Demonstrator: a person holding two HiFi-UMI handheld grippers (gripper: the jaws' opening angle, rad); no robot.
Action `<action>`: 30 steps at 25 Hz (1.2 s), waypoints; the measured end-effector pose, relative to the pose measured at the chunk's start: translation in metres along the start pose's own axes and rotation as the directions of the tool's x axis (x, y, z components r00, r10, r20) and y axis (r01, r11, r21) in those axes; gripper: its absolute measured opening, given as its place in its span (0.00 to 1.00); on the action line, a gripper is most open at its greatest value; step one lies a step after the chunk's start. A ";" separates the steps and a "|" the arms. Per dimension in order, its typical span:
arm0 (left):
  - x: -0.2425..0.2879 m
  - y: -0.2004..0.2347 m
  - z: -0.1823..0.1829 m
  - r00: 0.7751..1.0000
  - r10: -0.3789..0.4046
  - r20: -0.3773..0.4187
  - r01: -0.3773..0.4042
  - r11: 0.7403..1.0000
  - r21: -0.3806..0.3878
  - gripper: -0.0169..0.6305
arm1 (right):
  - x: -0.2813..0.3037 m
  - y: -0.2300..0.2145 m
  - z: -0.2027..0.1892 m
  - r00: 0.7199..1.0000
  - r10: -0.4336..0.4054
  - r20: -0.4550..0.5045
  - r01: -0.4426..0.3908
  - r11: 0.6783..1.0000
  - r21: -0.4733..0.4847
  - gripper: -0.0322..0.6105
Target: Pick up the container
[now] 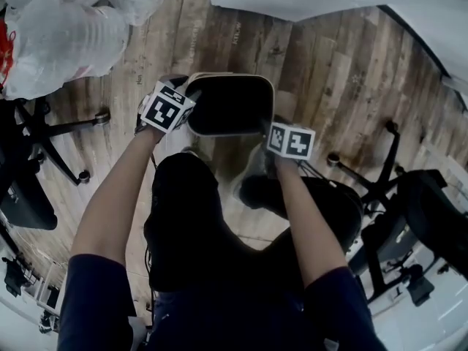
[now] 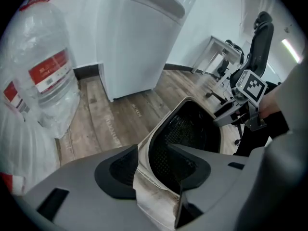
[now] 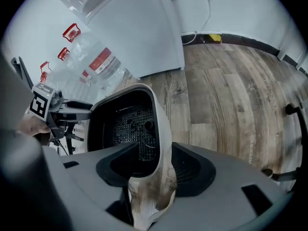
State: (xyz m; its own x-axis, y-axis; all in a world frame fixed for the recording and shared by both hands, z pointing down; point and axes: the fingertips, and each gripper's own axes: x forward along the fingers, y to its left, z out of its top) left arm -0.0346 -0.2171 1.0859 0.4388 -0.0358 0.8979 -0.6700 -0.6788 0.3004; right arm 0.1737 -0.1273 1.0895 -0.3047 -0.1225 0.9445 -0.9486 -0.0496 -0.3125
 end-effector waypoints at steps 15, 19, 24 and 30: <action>0.030 0.001 -0.010 0.994 0.047 -0.099 -0.046 0.999 0.020 0.15 | 0.025 -0.014 -0.010 0.993 -0.109 -0.049 0.105 0.992 -0.071 0.18; -0.008 -0.007 0.017 0.996 0.062 -0.067 -0.060 0.998 0.020 0.15 | -0.014 -0.003 0.003 0.992 -0.124 -0.007 0.123 0.990 -0.069 0.18; -0.101 -0.034 0.048 0.997 0.073 -0.033 -0.073 0.997 0.021 0.15 | -0.106 0.030 0.020 0.993 -0.112 0.039 0.114 0.991 -0.064 0.17; -0.223 -0.059 0.096 0.992 0.124 0.038 -0.125 0.992 0.034 0.16 | -0.220 0.073 0.053 0.987 -0.091 0.136 0.103 0.991 -0.083 0.17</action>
State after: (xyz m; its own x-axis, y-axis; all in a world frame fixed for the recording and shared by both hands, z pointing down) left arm -0.0354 -0.2389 0.8373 0.3748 -0.1473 0.9153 -0.6987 -0.6938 0.1745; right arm 0.1755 -0.1568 0.8538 -0.2029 -0.2506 0.9466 -0.9787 0.0209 -0.2042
